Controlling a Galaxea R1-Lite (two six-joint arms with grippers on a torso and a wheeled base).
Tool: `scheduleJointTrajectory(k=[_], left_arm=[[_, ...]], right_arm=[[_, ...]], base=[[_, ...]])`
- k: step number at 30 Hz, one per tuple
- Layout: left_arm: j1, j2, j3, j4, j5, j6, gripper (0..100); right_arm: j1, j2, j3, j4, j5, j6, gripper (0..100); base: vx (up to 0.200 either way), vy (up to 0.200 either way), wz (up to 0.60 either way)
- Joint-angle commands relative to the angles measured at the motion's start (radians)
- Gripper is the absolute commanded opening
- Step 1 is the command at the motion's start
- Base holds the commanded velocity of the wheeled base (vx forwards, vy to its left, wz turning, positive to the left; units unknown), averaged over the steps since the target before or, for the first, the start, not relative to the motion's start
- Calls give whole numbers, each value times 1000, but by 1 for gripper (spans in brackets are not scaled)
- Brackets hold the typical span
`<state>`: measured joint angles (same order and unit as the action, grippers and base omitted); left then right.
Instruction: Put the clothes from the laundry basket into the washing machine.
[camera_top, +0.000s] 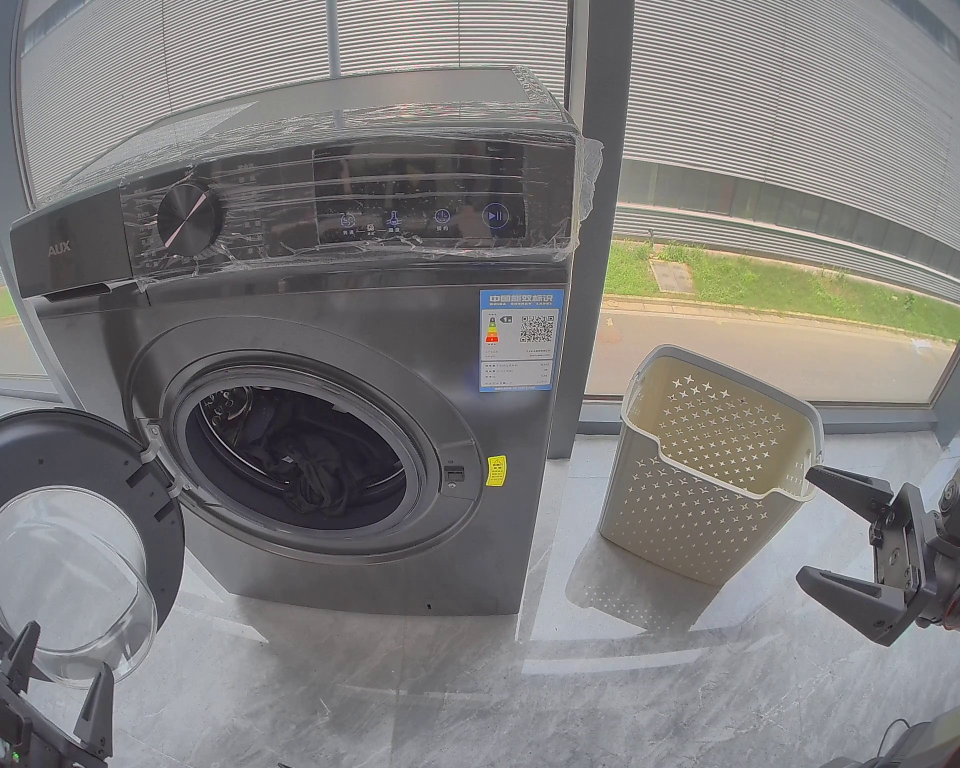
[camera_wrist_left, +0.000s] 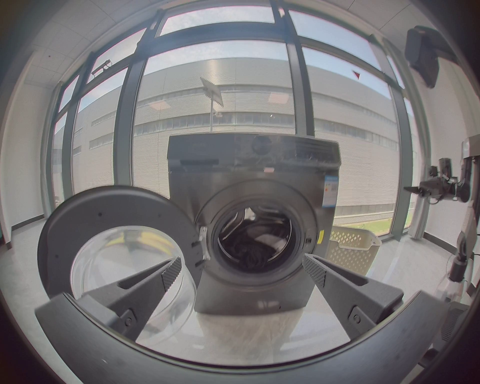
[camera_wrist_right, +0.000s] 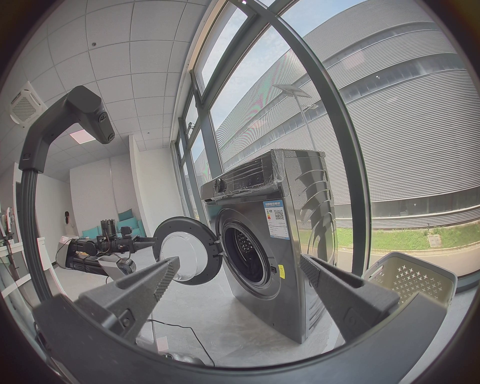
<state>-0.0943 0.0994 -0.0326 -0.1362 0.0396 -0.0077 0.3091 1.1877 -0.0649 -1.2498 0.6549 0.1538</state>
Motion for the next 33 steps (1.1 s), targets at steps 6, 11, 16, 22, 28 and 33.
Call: scheduleJointTrajectory(k=[6,11,16,22,28,33], left_arm=[[-1,-4,33,82,16,-12,100],[-1,-4,33,95,-20,-12,100],[-1,-4,33,105,-23,-8,100],[-1,-4,33,107,-23,-6,100],[-1,-4,33,107,-23,-9,100],[-1,-4,33,107,-23,-12,100]], right_arm=[[-19,-23,19,0,2,1,100],[-45,-39,60,0,14,-5,100],[-157,-151,65,0,15,4,100],[-200,-392,65,130,19,49,100],[-352,-849,65,652,14,38,100],[-401,-1096,48,1040,-11,-115,100]], base=[[0,0,0],[0,0,0],[0,0,0],[0,0,0],[0,0,0],[0,0,0]])
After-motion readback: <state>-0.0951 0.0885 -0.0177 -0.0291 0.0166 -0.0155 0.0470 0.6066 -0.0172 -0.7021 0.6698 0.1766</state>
